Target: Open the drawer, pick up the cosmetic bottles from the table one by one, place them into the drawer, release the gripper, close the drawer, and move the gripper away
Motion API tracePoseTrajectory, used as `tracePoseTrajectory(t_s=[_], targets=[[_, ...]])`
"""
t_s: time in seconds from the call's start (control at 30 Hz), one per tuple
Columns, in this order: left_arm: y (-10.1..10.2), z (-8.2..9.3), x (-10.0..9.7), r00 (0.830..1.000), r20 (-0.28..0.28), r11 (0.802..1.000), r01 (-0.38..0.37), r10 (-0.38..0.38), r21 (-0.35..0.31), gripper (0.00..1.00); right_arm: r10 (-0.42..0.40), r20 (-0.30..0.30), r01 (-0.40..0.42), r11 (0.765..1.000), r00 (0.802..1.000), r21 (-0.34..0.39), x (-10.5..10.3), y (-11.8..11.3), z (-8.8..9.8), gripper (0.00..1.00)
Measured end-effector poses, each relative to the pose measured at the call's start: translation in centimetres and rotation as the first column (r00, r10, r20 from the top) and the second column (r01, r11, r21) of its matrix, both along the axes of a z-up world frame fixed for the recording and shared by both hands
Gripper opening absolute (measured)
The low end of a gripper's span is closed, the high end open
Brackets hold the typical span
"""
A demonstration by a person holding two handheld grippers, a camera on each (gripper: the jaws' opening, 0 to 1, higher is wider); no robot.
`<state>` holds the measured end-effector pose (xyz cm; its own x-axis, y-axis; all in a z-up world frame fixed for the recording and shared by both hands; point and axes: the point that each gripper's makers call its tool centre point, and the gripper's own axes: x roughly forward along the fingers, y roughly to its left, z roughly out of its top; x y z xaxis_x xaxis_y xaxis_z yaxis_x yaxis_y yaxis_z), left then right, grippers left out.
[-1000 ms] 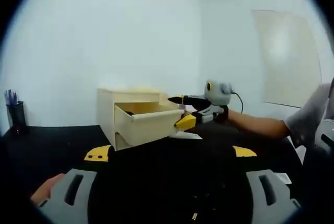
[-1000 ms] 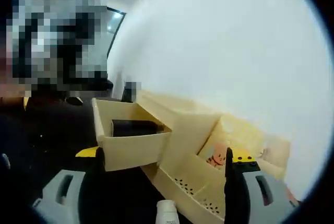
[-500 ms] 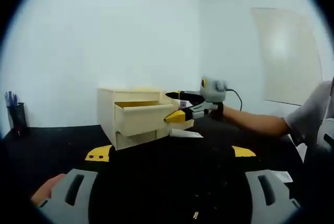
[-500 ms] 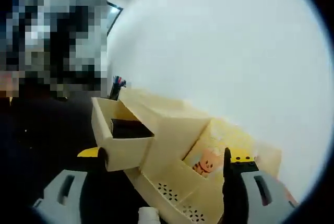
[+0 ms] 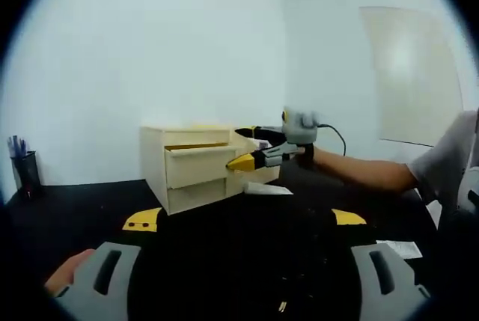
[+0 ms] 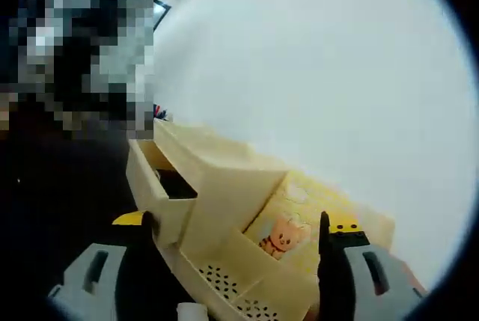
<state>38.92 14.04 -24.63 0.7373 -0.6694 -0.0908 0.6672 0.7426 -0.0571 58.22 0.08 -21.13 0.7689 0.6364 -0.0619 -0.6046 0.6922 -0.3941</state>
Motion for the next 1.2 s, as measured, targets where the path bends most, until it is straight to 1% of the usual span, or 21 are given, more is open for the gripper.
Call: tracePoseTrajectory(t_s=[0.3, 0.63, 0.73, 1.03, 1.13, 1.2], targets=[[0.2, -0.1, 0.1, 1.000, 0.000, 1.000, -0.006, 0.006, 0.010, 0.82, -0.036, 0.017, 0.036, 0.999, 0.999, -0.008, 1.8, -0.3, 0.3, 0.86], [0.3, -0.2, 0.1, 1.000, 0.000, 1.000, -0.007, 0.007, 0.018, 0.82, -0.082, 0.015, 0.082, 0.997, 0.997, 0.002, 2.8, -0.6, 0.4, 0.86], [0.3, -0.1, 0.1, 1.000, 0.000, 1.000, -0.008, 0.008, 0.021, 0.82, -0.100, 0.021, 0.100, 0.995, 0.995, 0.003, 2.8, -0.9, 0.5, 0.86], [0.1, -0.1, -0.1, 1.000, 0.005, 0.999, -0.004, 0.004, 0.032, 0.82, -0.113, 0.017, 0.113, 0.994, 0.993, 0.000, 2.4, -0.9, 0.6, 0.86], [0.2, 0.0, -0.2, 1.000, 0.013, 0.999, -0.006, 0.006, 0.031, 0.82, -0.114, 0.024, 0.114, 0.993, 0.993, -0.013, 2.3, -0.7, 0.7, 0.85], [0.3, 0.3, -0.3, 1.000, 0.017, 1.000, -0.007, 0.007, 0.027, 0.82, -0.114, 0.041, 0.115, 0.993, 0.993, -0.020, 1.9, -0.8, 0.9, 0.82]])
